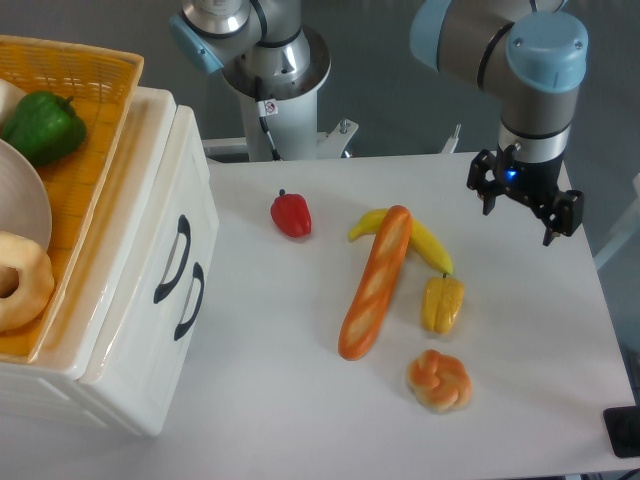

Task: Slide the top white drawer open
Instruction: 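Move the open gripper from its start pose toward the cabinet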

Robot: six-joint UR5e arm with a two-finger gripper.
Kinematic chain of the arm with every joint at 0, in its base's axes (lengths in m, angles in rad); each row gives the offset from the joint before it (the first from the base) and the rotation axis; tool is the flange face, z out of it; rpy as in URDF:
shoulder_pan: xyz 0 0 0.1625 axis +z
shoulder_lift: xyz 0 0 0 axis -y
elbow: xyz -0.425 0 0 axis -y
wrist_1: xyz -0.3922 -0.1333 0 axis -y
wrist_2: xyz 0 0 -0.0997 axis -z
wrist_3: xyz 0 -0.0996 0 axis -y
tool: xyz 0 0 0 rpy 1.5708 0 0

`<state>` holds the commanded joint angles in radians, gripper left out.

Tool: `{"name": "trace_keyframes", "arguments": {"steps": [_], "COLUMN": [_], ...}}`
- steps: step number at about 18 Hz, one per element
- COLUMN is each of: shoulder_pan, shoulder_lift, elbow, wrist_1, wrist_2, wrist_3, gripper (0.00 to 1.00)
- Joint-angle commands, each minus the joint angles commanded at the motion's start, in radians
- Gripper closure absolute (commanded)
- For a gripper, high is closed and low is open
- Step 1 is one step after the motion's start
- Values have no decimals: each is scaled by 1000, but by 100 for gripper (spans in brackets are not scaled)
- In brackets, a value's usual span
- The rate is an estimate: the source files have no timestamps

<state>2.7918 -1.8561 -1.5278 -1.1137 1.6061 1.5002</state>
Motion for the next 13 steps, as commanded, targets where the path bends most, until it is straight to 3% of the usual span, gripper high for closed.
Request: {"name": "trace_keyframes", "arguments": {"steps": [13], "shoulder_pan": [-32], "shoulder_lift": [-2], "elbow": [-26], "wrist_1": [0], "wrist_2": [20], "wrist_3": [-58], "gripper": [0]}}
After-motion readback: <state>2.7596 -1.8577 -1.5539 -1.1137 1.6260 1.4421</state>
